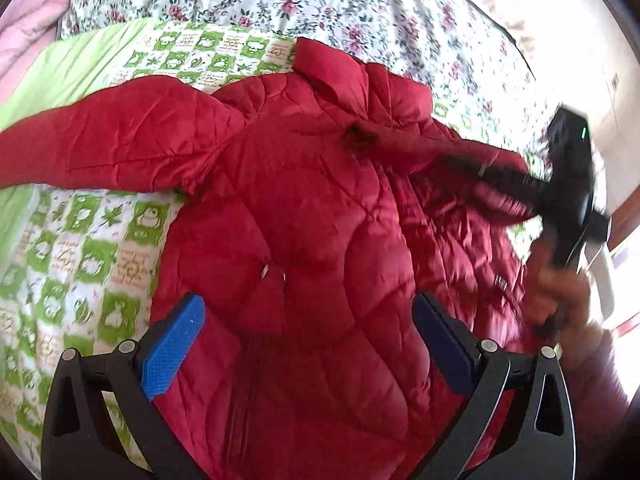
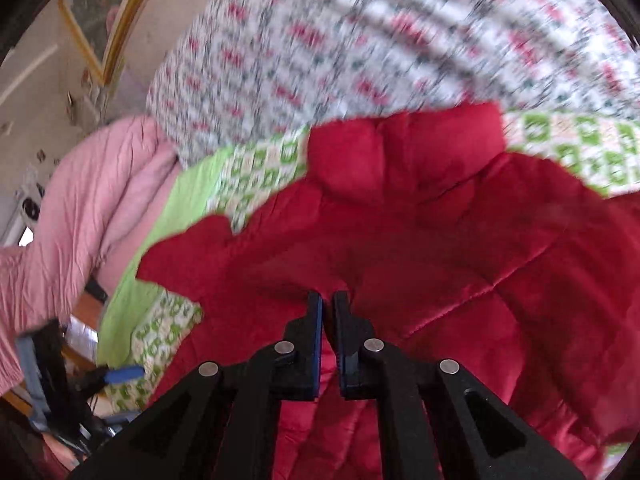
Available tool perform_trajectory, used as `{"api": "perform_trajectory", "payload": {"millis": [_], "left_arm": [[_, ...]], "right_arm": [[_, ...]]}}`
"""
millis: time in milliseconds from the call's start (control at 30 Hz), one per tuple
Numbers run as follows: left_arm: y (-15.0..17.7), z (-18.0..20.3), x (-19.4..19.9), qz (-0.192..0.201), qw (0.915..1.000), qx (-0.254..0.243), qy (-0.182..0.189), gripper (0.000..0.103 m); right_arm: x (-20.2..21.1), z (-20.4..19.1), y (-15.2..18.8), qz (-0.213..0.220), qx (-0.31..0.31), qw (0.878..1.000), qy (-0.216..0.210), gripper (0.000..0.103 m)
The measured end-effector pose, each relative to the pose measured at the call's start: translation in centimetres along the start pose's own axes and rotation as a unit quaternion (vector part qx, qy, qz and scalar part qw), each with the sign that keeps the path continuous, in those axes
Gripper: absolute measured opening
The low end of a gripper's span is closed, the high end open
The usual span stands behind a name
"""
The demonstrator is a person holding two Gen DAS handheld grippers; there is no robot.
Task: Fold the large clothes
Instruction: 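Carry the held sleeve across the jacket body and open the right gripper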
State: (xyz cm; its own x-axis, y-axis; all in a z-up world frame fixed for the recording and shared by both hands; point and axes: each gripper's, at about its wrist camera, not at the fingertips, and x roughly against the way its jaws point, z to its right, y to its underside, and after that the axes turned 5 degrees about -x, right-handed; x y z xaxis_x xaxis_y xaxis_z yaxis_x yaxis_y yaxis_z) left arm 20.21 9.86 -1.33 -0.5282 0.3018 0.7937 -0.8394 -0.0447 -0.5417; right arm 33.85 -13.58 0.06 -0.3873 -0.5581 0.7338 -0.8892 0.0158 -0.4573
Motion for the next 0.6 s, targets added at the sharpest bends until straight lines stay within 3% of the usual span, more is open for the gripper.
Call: {"api": "perform_trajectory", "payload": {"millis": [267,367,433,533,567,600], "left_arm": [[-4.3,-1.8,-4.2,-0.025,0.9971,0.045,0.057,0.103],[-6.1,-1.5,-6.6,-0.036,0.9961,0.047,0.065,0.103],[-6.9,-1.2,-8.1,-0.048,0.996,0.04,0.064,0.103],[-8.4,0.2,-10.5,-0.054,0.996,0.016,0.069,0.102],[-8.7,0.6,-10.9,-0.054,0.9964,0.006,0.066,0.098],[-9.1,1.2,-11.5,-0.057,0.9962,-0.009,0.066,0.082]], "right_arm": [[-3.9,-1.8,4.7,-0.091,0.056,0.994,0.0,0.005],[-4.7,-1.4,5.5,-0.111,0.063,0.992,0.013,0.017],[-4.9,-1.2,5.6,-0.114,0.055,0.992,0.002,0.041],[-4.6,-1.2,5.7,-0.108,0.046,0.993,-0.015,0.049],[-4.3,-1.2,5.8,-0.108,0.047,0.993,-0.014,0.049],[-4.1,-1.1,6.0,-0.109,0.043,0.993,-0.017,0.049]]}}
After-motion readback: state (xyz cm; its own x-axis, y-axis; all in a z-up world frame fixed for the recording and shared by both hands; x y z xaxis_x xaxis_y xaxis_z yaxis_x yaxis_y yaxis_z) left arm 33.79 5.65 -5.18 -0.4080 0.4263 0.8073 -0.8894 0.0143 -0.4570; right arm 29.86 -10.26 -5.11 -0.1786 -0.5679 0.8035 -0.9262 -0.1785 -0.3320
